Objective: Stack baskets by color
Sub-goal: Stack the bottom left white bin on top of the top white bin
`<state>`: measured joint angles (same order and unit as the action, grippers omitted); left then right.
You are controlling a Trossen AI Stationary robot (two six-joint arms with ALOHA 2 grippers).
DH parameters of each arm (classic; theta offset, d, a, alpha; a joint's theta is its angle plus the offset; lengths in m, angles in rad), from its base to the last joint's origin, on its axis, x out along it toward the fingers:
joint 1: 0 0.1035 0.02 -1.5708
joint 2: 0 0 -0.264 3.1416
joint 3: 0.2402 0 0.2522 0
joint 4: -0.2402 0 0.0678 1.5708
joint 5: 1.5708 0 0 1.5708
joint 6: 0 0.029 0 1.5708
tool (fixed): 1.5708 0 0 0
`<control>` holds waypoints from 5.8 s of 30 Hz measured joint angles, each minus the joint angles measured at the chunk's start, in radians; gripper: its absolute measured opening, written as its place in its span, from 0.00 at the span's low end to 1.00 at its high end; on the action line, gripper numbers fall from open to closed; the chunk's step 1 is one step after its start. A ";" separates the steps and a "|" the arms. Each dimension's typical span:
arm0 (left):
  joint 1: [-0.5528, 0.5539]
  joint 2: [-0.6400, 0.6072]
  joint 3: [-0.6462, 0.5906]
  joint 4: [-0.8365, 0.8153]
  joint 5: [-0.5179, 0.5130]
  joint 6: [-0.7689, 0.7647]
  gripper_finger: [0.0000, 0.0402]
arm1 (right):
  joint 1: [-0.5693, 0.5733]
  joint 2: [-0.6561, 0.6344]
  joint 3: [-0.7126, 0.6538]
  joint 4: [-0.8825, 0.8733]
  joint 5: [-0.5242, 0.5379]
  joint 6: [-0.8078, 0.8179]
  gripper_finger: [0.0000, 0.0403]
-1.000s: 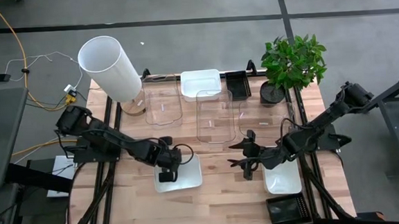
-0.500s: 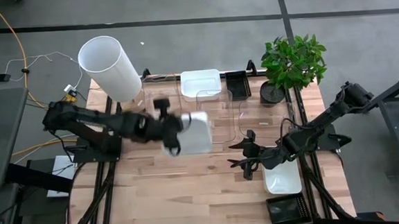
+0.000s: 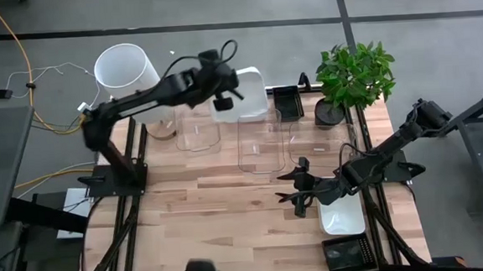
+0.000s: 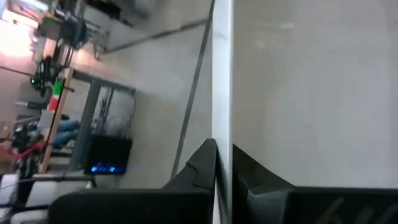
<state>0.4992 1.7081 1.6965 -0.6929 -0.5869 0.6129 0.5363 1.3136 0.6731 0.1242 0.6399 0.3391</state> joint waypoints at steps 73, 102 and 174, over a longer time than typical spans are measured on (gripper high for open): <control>0.177 0.469 0.293 -0.137 0.243 0.080 0.28 | 0.000 0.101 -0.001 -0.004 0.041 0.079 0.56; 0.107 0.395 0.241 -0.447 0.524 -0.114 0.43 | 0.000 0.101 -0.001 0.000 0.039 0.025 0.56; -0.042 0.287 0.016 -0.203 0.215 -0.083 0.00 | 0.000 0.101 -0.001 0.001 0.041 0.000 0.56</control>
<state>0.4569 1.9953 1.7128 -0.8963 -0.3721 0.5302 0.5365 1.4143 0.6720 0.1253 0.6811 0.3389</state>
